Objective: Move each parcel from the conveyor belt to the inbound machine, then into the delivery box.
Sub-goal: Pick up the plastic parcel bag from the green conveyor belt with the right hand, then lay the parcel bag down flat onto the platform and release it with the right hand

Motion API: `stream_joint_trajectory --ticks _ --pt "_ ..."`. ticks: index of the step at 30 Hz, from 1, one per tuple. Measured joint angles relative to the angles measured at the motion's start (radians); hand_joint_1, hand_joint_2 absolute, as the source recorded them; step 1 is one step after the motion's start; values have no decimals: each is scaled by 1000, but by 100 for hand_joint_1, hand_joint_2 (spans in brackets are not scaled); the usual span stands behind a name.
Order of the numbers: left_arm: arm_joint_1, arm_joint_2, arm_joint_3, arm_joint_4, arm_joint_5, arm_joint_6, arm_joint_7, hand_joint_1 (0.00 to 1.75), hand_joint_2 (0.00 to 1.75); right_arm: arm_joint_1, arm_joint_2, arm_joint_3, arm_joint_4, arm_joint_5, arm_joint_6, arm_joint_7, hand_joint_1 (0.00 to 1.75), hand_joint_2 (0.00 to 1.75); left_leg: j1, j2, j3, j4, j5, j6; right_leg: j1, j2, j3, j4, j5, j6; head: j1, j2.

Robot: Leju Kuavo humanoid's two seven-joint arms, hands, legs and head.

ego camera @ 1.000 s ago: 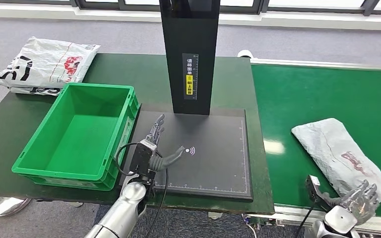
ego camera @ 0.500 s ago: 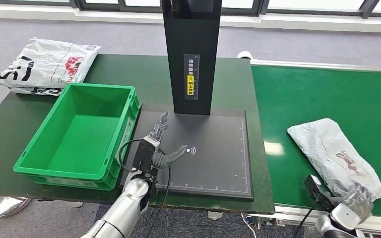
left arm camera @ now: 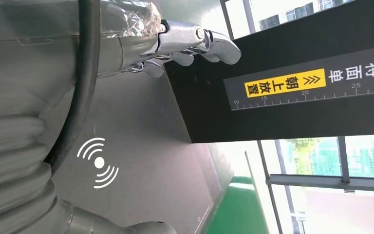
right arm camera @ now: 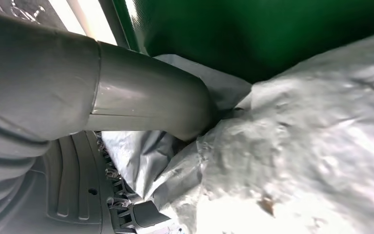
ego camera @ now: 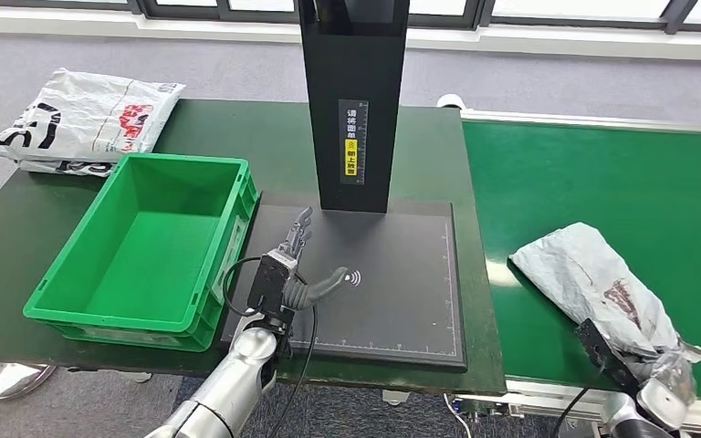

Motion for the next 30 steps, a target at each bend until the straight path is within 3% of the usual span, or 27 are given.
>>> stream_joint_trajectory --ticks 4,9,13,17,22,27,30 --pt "-1 0 0 1 0 8 0 0 175 -1 0 -7 6 -12 -44 -31 175 175 1 0 0 0 -1 -1 1 0 0 0 -1 0 0 0" --pt "13 6 0 -13 0 50 8 0 175 21 20 -5 -47 -111 -260 -211 175 175 1 0 -3 -1 -1 -2 1 1 -2 1 -1 -1 0 0" --pt "28 13 2 -32 -13 83 7 0 175 86 66 46 -284 -274 -351 -337 175 175 1 -1 -5 -1 -1 -3 1 0 -5 1 -1 -1 0 0" --pt "45 19 15 -47 -31 120 -18 0 175 159 112 173 -585 -388 -394 -471 175 175 1 0 -6 -2 0 -4 1 2 -7 2 -1 -2 0 0" --pt "51 22 31 -77 -52 125 -15 0 175 192 173 344 -834 -321 -397 -434 175 175 1 1 -6 -3 -1 -5 1 3 -9 2 -2 -3 0 0" --pt "53 24 36 -90 -70 118 -9 0 175 221 189 422 -954 -287 -388 -420 175 175 1 -1 -7 -3 -1 -5 1 0 -8 2 -2 -4 0 0" --pt "54 24 36 -94 -74 113 -11 0 175 250 204 487 -1006 -247 -323 -404 175 175 1 0 -7 -3 -1 -5 1 1 -9 2 -3 -4 0 0"
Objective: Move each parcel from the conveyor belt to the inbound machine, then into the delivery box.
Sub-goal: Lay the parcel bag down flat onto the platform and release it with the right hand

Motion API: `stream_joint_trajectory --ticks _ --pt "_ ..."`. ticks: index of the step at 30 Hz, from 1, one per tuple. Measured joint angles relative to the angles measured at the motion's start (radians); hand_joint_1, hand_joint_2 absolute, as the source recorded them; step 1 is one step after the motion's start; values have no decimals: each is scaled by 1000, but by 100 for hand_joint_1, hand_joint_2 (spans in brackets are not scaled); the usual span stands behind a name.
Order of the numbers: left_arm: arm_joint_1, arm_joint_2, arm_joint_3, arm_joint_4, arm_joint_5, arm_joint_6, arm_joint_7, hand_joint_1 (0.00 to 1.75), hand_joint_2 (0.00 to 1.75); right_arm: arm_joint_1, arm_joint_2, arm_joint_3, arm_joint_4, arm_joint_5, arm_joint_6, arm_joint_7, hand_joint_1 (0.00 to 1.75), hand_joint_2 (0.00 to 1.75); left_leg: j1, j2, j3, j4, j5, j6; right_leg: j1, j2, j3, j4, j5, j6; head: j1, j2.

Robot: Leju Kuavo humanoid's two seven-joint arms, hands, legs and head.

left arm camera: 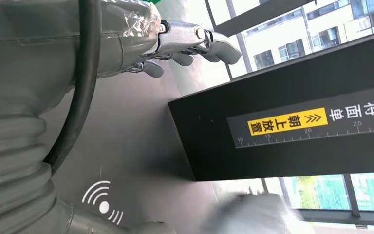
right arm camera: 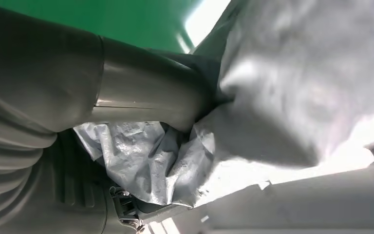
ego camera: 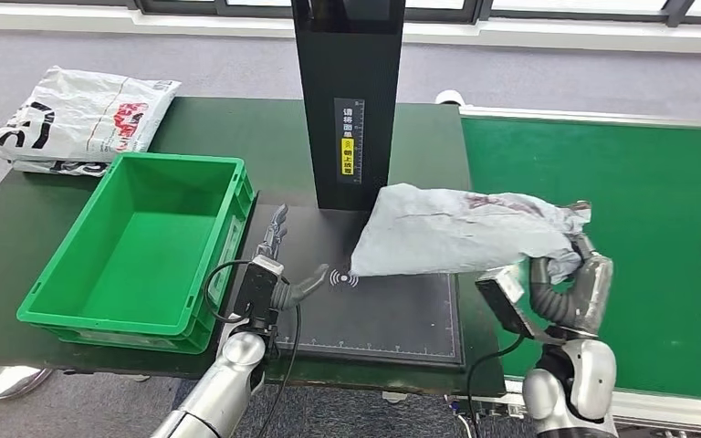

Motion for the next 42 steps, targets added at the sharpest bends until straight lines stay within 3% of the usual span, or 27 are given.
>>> stream_joint_trajectory --ticks 10,11,14,15,25,30,35,42 --pt "-5 7 14 2 16 -15 -6 0 175 15 10 309 49 -35 413 139 175 175 1 0 0 -1 0 0 1 0 -1 0 -1 -1 0 0" --pt "-8 8 16 4 21 -18 -5 0 175 7 8 329 72 -39 450 153 164 175 1 0 0 -1 0 0 1 0 -1 0 -1 -1 0 0" --pt "-25 9 17 15 29 -26 0 0 175 -30 7 375 145 -40 514 187 34 175 1 0 0 0 1 -1 1 0 -1 0 -1 -1 0 0" --pt "-32 9 17 18 32 -28 1 0 175 -42 7 385 170 -38 524 194 0 175 1 0 0 0 1 -1 1 0 0 0 -1 -1 0 0" --pt "-70 7 17 50 34 -39 3 0 175 -112 3 424 281 -41 539 214 0 175 0 0 1 0 1 -1 1 0 0 0 -1 -1 0 0" --pt "-82 -2 17 61 -25 -99 12 0 175 -108 3 408 222 -68 469 249 0 175 0 1 1 0 1 -1 0 1 -1 0 0 -1 0 0" --pt "-100 -13 -5 86 -146 -121 43 0 175 -70 9 293 28 -165 324 127 0 175 0 0 0 0 1 -1 0 1 -1 0 0 -1 0 0" --pt "-125 -22 -37 127 -244 -108 71 0 175 -15 21 193 -93 -274 244 22 0 175 0 2 1 0 -1 -1 0 3 -2 0 0 -1 0 0"
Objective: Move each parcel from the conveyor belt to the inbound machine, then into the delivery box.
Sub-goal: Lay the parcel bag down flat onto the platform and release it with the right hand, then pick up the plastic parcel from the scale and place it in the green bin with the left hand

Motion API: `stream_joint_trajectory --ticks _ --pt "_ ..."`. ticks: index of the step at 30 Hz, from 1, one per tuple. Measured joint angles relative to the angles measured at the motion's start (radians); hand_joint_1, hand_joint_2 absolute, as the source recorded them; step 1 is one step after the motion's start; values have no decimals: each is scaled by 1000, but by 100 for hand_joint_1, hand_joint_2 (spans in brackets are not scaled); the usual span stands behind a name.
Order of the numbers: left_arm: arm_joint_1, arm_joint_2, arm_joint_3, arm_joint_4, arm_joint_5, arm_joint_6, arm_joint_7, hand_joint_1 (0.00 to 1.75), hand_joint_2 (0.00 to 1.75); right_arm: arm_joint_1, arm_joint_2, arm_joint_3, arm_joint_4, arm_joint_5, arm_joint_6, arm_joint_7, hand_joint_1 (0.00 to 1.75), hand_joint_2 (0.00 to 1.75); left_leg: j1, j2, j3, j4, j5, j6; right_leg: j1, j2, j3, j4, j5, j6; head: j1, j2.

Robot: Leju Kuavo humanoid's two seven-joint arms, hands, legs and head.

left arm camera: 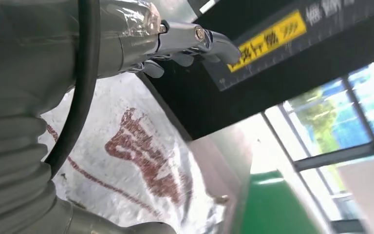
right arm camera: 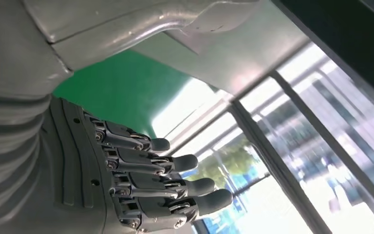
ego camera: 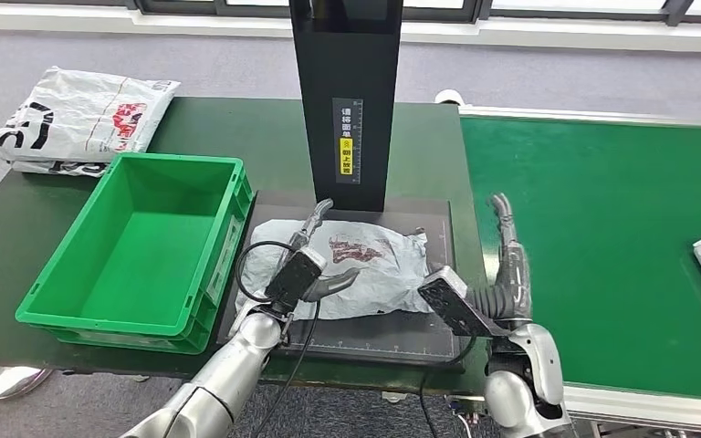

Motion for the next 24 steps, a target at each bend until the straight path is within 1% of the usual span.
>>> stream_joint_trajectory --ticks 3,6,9,10,13,17,19,24 --pt "-21 -2 -47 41 -132 -3 46 0 175 17 8 -40 -22 -151 -43 -95 0 175 0 0 0 0 0 0 0 0 0 0 0 0 0 0" --pt "-43 -2 -115 97 -279 -9 107 1 175 26 14 -81 -28 -269 -19 -160 0 175 0 1 0 0 0 0 0 1 0 0 0 0 0 0" --pt "-61 -4 -190 157 -429 -28 194 16 175 28 25 -112 -29 -308 7 -191 0 175 0 2 0 0 0 0 0 2 0 0 0 0 0 0" --pt "-68 -4 -213 175 -477 -40 227 58 175 28 29 -121 -29 -313 14 -196 0 175 0 2 0 0 0 0 0 2 0 0 0 0 0 0" --pt "-98 -9 -281 220 -577 -66 309 175 175 27 41 -144 -29 -316 26 -205 0 175 0 -1 2 0 0 0 0 -2 3 0 -1 0 0 0" --pt "-129 -12 -339 259 -627 -80 362 175 175 35 59 -165 -37 -307 40 -203 0 175 0 -1 5 -1 -1 -1 0 -2 6 0 -1 0 0 0" --pt "-141 -14 -348 270 -643 -81 376 175 175 44 70 -170 -52 -300 53 -195 0 175 0 0 6 -1 -1 -1 0 -2 6 0 -1 0 0 0" --pt "-160 -19 -349 281 -652 -80 379 175 175 62 91 -190 -88 -291 68 -184 0 175 0 1 8 -1 -1 -1 0 0 8 0 -1 0 0 0"
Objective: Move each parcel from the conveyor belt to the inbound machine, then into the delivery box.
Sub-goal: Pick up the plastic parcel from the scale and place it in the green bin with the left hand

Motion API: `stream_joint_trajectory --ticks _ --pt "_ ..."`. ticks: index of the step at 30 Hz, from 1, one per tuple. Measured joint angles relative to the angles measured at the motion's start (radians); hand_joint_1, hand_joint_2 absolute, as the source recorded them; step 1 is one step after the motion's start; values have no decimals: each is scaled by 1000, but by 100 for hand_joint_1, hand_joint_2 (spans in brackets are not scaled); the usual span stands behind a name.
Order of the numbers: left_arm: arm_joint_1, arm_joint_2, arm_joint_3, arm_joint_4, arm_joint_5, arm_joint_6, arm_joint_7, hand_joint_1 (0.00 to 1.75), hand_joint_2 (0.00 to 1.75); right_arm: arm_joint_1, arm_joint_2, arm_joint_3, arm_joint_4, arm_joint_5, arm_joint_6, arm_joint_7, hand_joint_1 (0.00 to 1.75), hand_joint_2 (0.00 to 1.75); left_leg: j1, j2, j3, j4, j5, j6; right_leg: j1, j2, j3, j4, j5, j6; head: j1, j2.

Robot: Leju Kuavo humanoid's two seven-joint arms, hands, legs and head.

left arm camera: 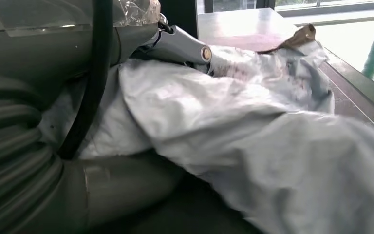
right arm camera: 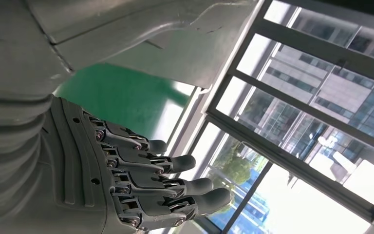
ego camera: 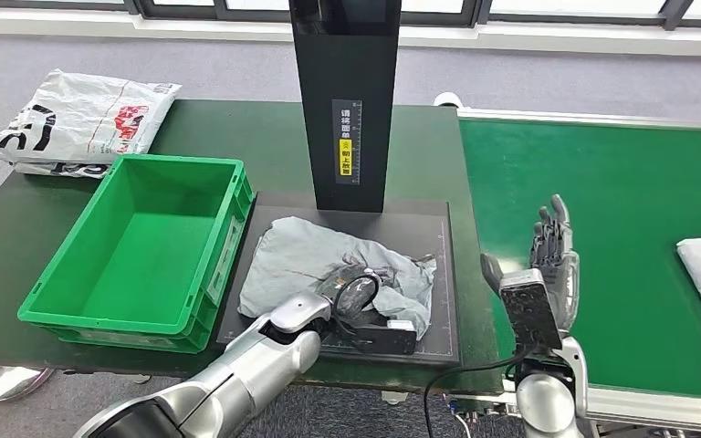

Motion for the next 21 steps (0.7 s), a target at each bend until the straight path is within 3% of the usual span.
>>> stream_joint_trajectory --ticks 14,21 --pt "-5 -4 0 10 3 8 -2 175 175 9 13 -23 -19 2 2 1 0 175 0 1 1 0 0 0 0 1 1 0 0 0 0 0" --pt "1 -6 25 -4 89 191 -93 175 175 31 34 -42 -50 23 28 -1 0 175 0 0 -1 0 0 -1 0 1 -1 0 0 0 0 0"
